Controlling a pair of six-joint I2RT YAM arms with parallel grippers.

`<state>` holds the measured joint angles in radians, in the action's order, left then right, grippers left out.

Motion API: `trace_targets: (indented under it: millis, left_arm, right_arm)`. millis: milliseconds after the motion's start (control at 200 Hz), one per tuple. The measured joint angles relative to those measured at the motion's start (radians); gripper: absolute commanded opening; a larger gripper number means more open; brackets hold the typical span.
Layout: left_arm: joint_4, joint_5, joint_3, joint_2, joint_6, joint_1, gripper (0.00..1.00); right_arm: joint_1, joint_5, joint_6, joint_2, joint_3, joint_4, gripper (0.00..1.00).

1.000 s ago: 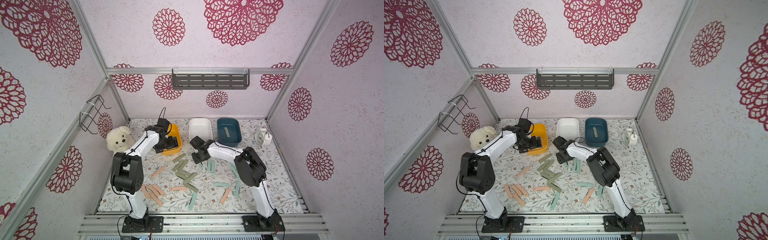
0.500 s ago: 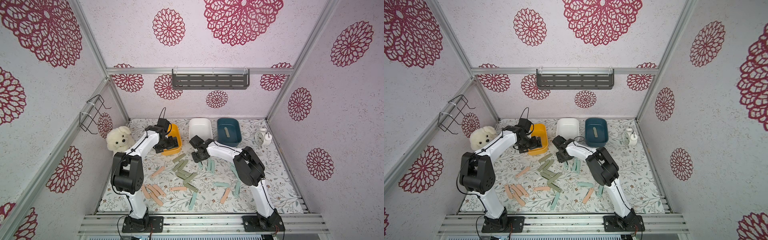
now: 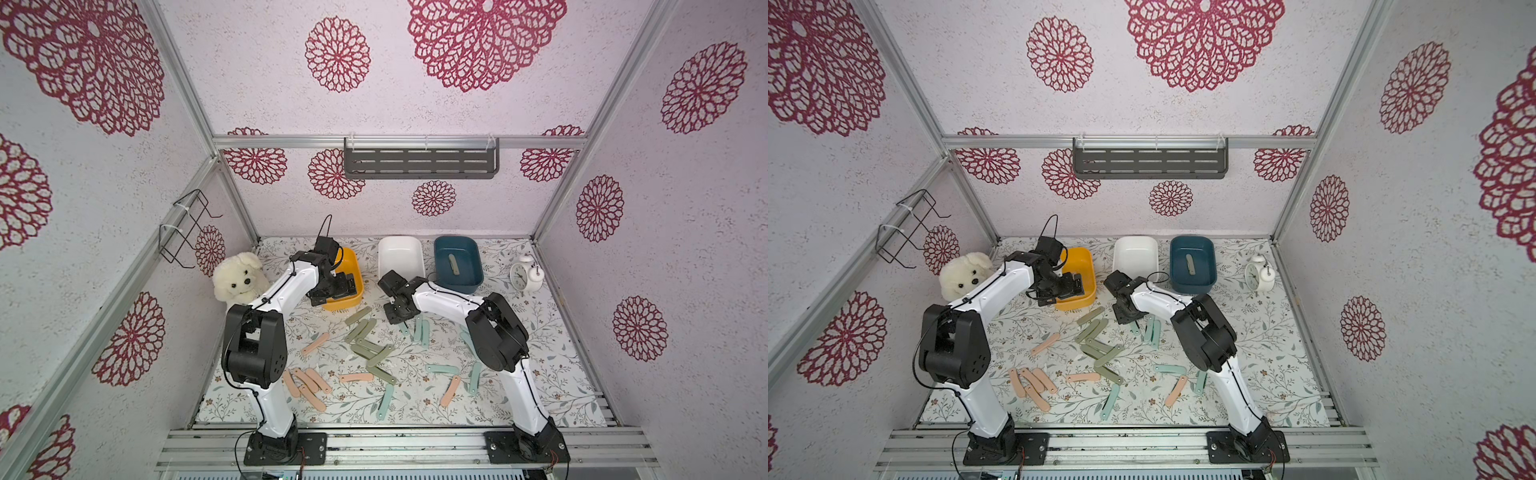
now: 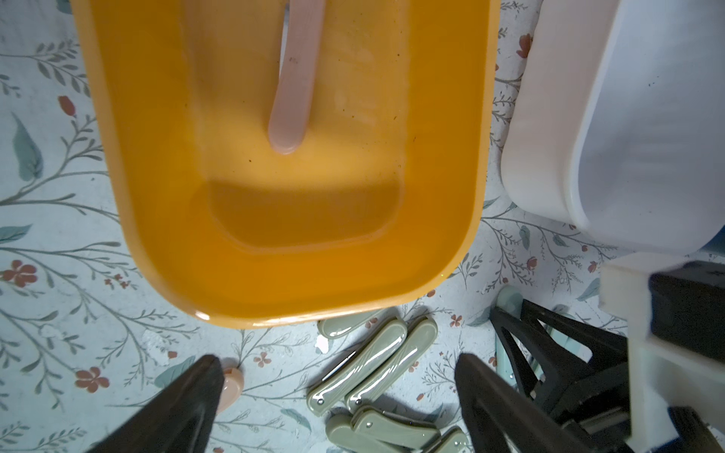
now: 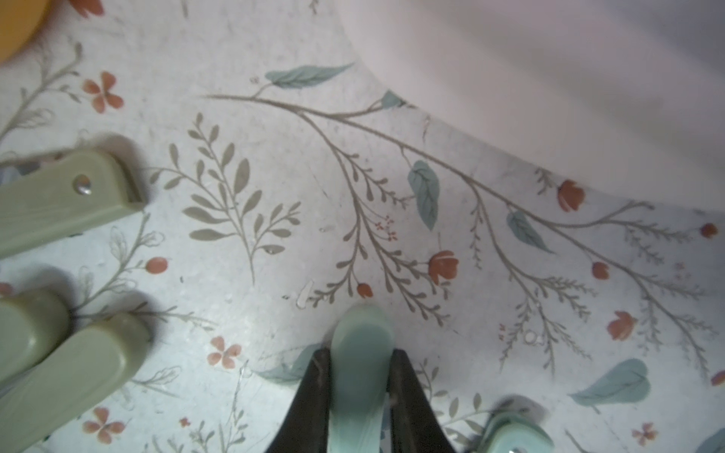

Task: Place the fruit knives into the storage box by color
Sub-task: Pick up the fruit knife from the center of the board, then place the fruit knife in the storage box.

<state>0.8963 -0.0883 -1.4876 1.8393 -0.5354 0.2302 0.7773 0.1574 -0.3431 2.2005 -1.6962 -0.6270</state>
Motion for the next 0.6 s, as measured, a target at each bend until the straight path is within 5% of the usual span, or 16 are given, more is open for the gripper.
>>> trace_targets:
  millis: [595]
  left_arm:
    - [-0.003,-0.017,0.010,-0.059,-0.028,0.000,0.97]
  right_arm:
    - [0.002,0.036,-0.008,-0.086,-0.164,-0.074,0.17]
